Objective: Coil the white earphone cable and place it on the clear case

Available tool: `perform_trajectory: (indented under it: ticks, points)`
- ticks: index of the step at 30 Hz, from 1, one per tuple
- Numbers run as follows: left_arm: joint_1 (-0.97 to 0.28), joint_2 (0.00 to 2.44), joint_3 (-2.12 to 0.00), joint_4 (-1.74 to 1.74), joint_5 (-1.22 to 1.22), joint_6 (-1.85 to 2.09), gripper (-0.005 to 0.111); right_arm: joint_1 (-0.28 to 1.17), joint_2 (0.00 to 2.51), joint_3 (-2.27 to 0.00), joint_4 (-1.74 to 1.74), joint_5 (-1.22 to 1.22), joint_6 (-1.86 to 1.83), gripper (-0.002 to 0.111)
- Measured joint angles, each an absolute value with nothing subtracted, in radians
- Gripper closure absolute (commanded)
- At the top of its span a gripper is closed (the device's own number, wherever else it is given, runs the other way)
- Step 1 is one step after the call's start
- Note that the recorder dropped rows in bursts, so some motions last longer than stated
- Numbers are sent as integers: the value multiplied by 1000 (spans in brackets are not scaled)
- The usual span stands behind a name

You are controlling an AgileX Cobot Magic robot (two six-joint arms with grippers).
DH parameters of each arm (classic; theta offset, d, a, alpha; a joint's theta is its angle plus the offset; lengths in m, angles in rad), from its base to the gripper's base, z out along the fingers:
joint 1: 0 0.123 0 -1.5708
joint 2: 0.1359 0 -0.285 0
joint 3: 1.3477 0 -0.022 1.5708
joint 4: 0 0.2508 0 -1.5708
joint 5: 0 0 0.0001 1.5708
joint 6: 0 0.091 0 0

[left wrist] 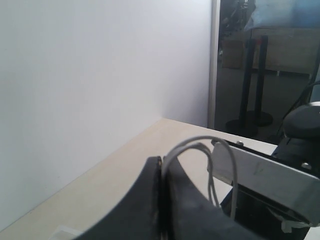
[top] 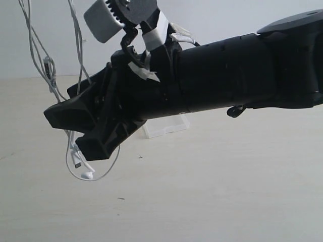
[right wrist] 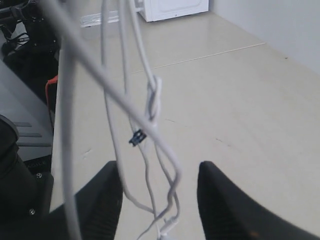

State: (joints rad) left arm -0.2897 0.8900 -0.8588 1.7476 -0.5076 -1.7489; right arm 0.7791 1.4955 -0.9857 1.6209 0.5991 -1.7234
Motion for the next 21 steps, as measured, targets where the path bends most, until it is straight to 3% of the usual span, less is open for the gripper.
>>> perform_trajectory:
  ticks: [7,21]
  points:
    - [-290,890,-859,1748,-508,-1749,107,779,1498,-986,1635,599,-1741,64]
    - [-290,890,-859,1748,-510,-1749,107,779,1498,-986,1658,598,-1754,76]
